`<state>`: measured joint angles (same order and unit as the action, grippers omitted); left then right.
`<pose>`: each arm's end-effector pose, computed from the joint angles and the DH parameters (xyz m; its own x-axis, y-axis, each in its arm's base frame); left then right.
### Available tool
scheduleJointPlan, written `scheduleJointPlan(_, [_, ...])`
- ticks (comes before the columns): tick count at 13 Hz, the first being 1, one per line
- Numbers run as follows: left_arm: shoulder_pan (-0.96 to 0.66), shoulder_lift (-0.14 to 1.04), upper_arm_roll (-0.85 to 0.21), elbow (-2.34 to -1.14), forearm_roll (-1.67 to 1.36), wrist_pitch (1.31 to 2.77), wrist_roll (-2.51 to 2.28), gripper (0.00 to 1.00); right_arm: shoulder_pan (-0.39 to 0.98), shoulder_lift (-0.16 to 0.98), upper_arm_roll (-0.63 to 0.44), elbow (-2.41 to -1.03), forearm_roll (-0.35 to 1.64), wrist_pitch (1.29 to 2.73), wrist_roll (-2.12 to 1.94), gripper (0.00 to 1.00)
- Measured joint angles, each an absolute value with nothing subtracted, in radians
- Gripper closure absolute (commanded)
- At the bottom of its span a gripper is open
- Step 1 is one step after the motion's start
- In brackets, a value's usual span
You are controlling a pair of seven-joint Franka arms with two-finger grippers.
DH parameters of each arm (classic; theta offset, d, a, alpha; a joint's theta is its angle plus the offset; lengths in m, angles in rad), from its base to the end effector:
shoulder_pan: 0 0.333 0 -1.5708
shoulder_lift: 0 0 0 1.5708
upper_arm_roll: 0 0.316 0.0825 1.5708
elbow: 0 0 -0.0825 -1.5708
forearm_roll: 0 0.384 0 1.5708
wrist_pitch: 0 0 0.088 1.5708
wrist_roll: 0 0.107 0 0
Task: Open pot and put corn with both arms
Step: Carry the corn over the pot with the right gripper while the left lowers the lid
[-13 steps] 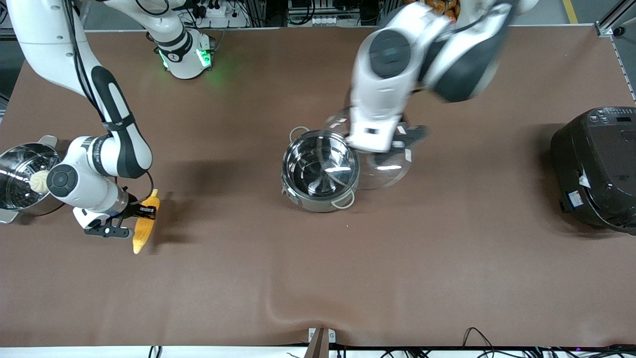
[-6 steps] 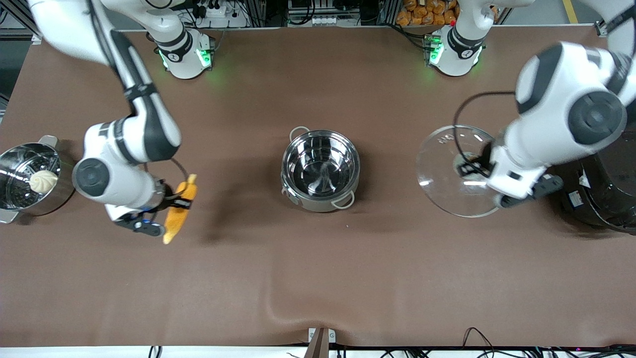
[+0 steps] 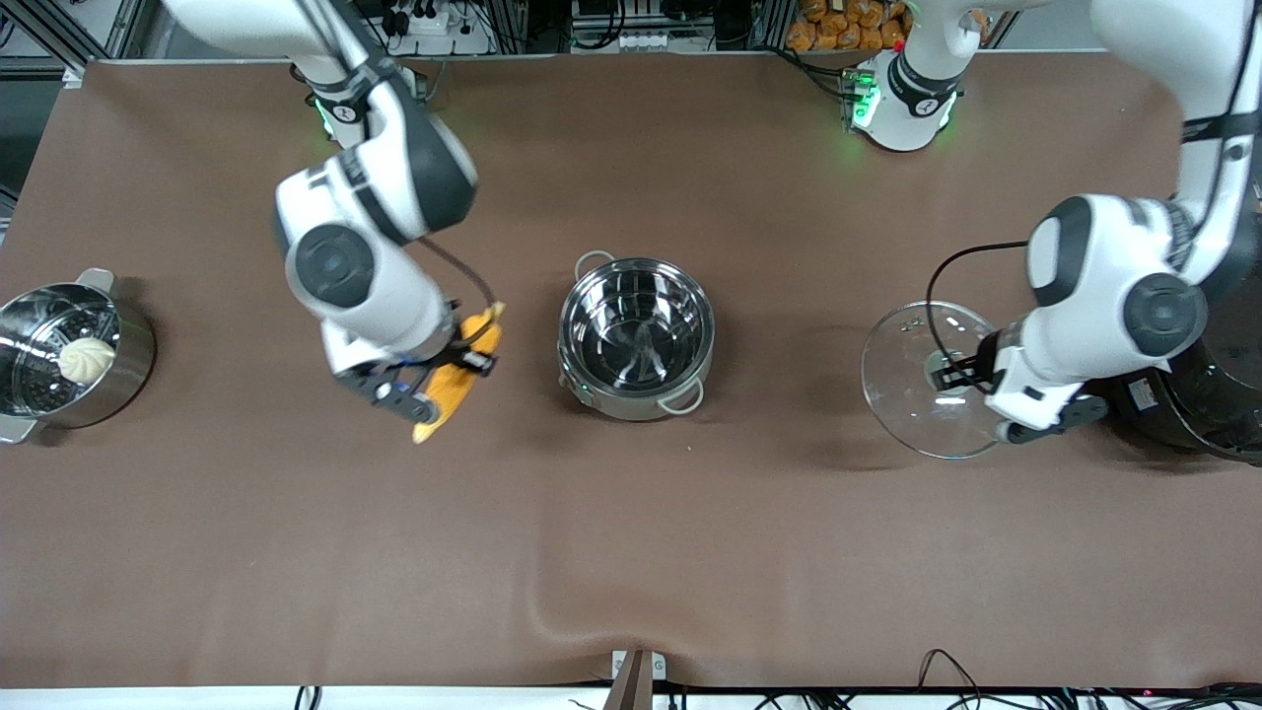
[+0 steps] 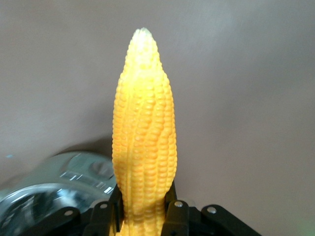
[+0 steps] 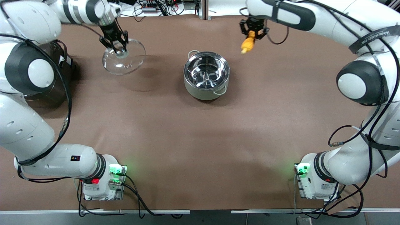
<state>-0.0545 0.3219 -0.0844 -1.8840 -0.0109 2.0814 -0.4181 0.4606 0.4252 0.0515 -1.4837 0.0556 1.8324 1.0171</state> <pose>0.6047 -0.0825 0.3288 0.9508 0.2826 -0.1270 0.2827 -0.9590 -0.0177 0.5884 0.3301 0.4244 0.8599 -0.4999 -0.1029 -0.5000 -0.8656 0.0264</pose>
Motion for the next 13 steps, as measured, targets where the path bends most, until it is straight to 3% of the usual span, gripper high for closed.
scheduleJointPlan(3, [-0.057, 0.329, -0.092, -2.066, 0.031, 2.312, -0.418, 1.00, 0.560, 0.448, 0.052, -1.478, 0.059, 1.846, 1.210, 0.85])
scheduleJointPlan(5, [-0.057, 0.339, -0.092, -2.125, 0.061, 2.369, -0.418, 1.00, 0.610, 0.483, 0.052, -1.478, 0.061, 1.903, 1.330, 0.85])
scheduleJointPlan(6, [-0.057, 0.345, -0.092, -2.135, 0.061, 2.379, -0.418, 0.85, 0.635, 0.499, 0.052, -1.478, 0.062, 1.938, 1.385, 0.85])
scheduleJointPlan(7, [-0.057, 0.351, -0.092, -2.136, 0.061, 2.386, -0.418, 0.48, 0.660, 0.515, 0.053, -1.477, 0.062, 1.976, 1.434, 0.83])
scheduleJointPlan(8, [-0.057, 0.354, -0.092, -2.136, 0.061, 2.391, -0.418, 0.00, 0.688, 0.531, 0.053, -1.477, 0.062, 2.017, 1.474, 0.83])
scheduleJointPlan(13, [-0.057, 0.337, -0.093, -2.098, 0.061, 2.391, -0.418, 0.00, 0.743, 0.578, 0.057, -1.471, 0.062, 2.075, 1.432, 0.78])
